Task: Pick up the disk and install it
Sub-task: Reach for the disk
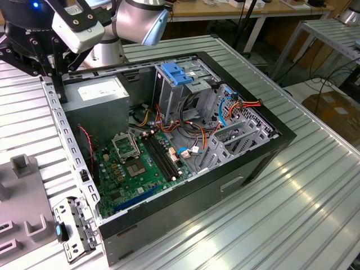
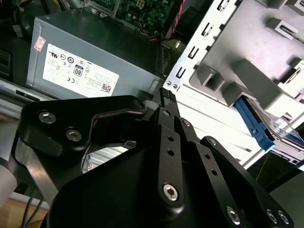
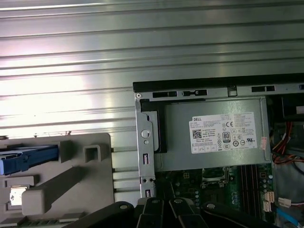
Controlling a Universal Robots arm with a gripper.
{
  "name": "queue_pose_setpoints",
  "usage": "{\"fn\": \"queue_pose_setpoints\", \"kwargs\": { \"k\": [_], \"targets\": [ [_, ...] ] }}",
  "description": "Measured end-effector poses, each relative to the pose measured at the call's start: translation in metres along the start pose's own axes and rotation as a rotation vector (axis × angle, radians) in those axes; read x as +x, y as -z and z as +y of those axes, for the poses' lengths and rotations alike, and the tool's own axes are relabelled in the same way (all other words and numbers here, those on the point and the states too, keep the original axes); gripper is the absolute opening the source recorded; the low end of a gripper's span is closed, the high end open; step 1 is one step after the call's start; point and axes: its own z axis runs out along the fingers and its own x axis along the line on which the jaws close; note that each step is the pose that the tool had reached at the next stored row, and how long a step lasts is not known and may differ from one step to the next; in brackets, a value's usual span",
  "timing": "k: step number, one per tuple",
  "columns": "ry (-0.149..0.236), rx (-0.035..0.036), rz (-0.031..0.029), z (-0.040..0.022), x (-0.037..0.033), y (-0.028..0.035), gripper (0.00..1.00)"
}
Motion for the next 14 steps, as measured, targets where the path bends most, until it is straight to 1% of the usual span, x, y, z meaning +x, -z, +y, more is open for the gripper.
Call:
{"fn": "queue_pose_setpoints", "kwargs": {
  "k": [6, 14],
  "targets": [
    [0.0, 0.0, 0.0007, -0.0002, 0.0032, 0.0, 0.11],
    [0.0, 0.0001, 0.0015, -0.0008, 0.0103, 0.0002, 0.11]
  ]
}}
